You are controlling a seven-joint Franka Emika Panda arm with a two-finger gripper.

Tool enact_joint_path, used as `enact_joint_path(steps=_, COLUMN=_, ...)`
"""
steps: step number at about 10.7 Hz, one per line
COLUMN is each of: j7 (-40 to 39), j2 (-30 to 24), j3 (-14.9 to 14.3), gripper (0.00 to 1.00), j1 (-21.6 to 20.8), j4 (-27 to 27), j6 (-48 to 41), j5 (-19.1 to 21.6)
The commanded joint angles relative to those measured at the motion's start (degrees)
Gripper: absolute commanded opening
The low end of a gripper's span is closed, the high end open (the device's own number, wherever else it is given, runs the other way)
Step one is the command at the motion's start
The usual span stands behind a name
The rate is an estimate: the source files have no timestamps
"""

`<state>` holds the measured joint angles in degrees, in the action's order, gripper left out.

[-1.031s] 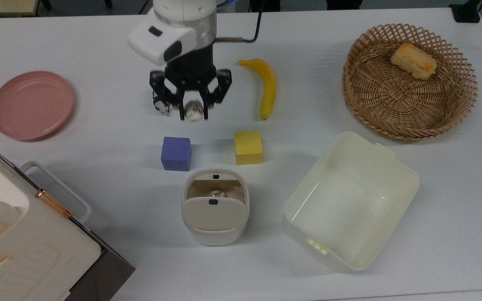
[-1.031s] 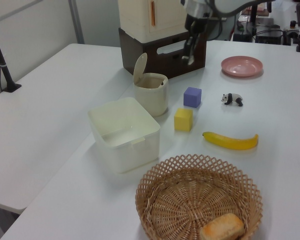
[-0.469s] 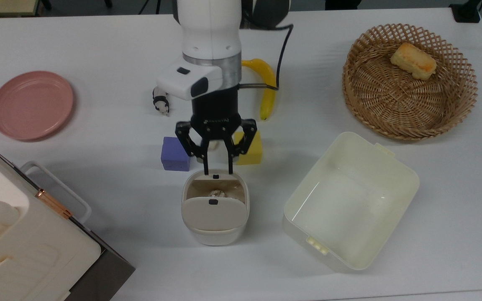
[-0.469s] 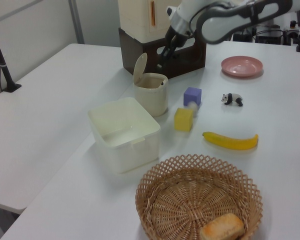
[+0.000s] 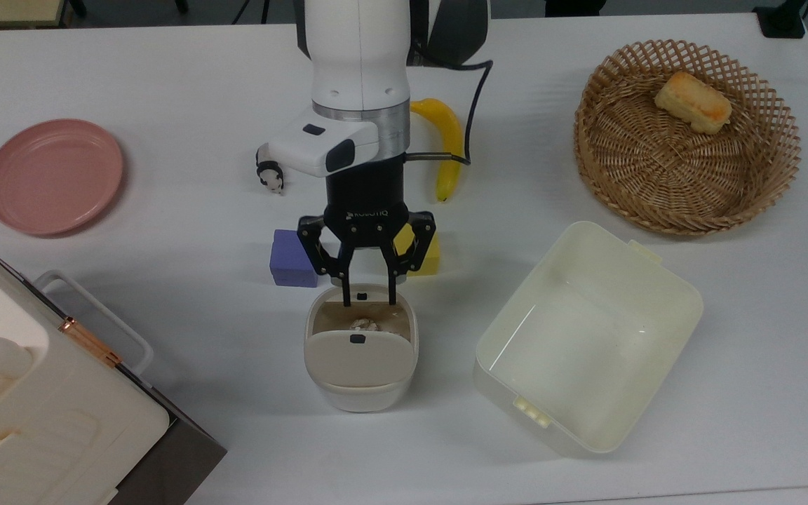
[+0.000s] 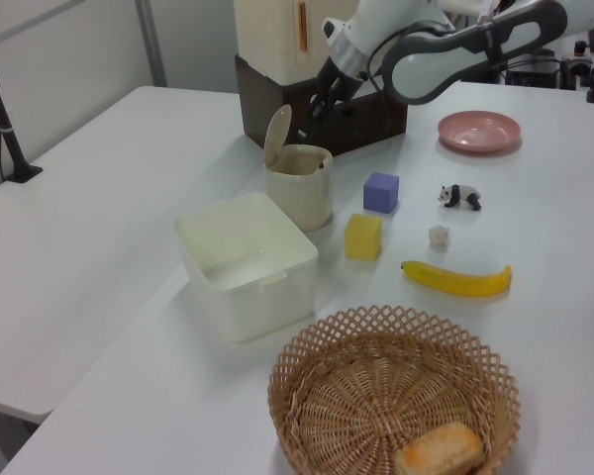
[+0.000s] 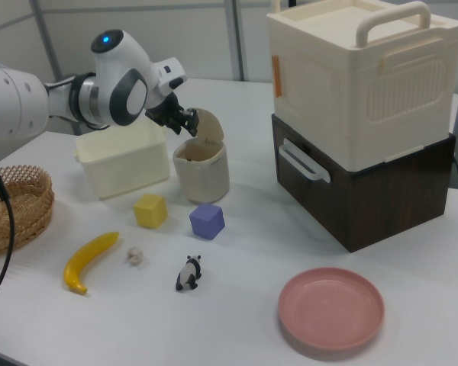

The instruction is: Grab it up and put it in the trash

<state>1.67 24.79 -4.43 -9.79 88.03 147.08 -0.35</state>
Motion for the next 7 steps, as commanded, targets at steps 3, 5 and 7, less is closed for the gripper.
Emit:
enact_joint_path(steps=3, j7=2.3, j2=-10.6, j3=-0.9, gripper=0.80, j1=0.7, j4=1.9, j6=-30.7, j5=-0.9)
enact_joint_path(steps=5, j7=2.4, j2=-13.2, j3=-0.9, gripper=0.82, j1=0.4, j4=4.9, j6=-36.8, j5=-2.9)
enact_joint_path(steps=7, j7=2.4, j2=-16.3, j3=-0.7, gripper=0.91, j1=-0.4, j4=12.6, j6=-36.9, j5=-3.3)
